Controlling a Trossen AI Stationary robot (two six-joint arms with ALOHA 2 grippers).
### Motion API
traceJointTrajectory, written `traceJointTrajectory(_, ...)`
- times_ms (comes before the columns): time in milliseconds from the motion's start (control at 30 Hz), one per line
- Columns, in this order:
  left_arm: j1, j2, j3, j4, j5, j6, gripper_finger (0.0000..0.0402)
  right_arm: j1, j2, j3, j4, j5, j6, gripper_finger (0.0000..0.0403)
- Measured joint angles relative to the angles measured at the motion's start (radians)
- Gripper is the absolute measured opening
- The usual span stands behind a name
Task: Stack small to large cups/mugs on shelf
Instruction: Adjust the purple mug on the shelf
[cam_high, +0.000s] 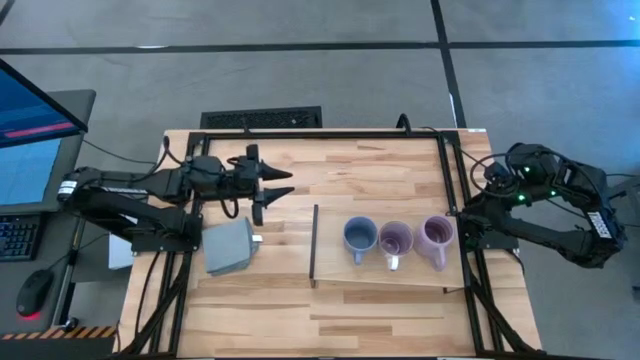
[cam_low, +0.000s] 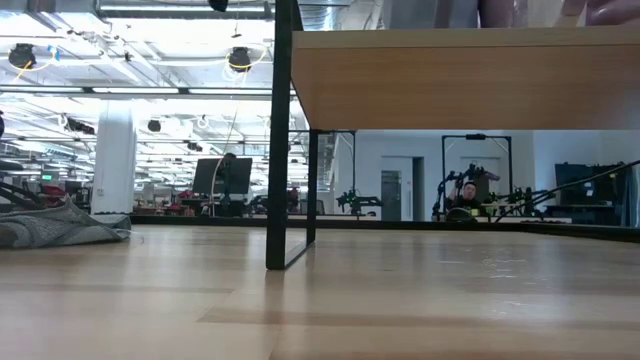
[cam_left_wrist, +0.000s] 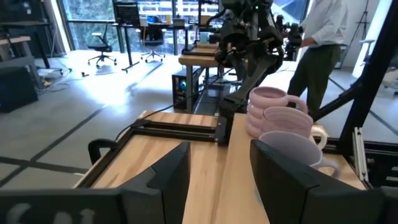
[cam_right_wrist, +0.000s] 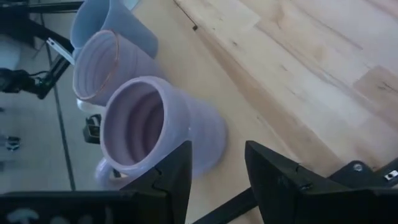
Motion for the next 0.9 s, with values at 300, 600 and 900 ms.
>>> traceJointTrajectory(300,0.000,0.005,0.000,-0.004,0.003,0.041,0.0158,0.000,0.000,0.000,0.000,0.032,-0.188,0.0171)
traceJointTrajectory(600,0.000,0.005,0.000,-0.003,0.008,0.048,0.0158,0.001,0.050,0.001,0.303,0.052,-0.249,0.0171)
traceJointTrajectory(900,0.000,0.005,0.000,-0.003,0.009,0.024,0.0158,0.074,0.367,0.033,0.034,0.189,-0.377,0.0171)
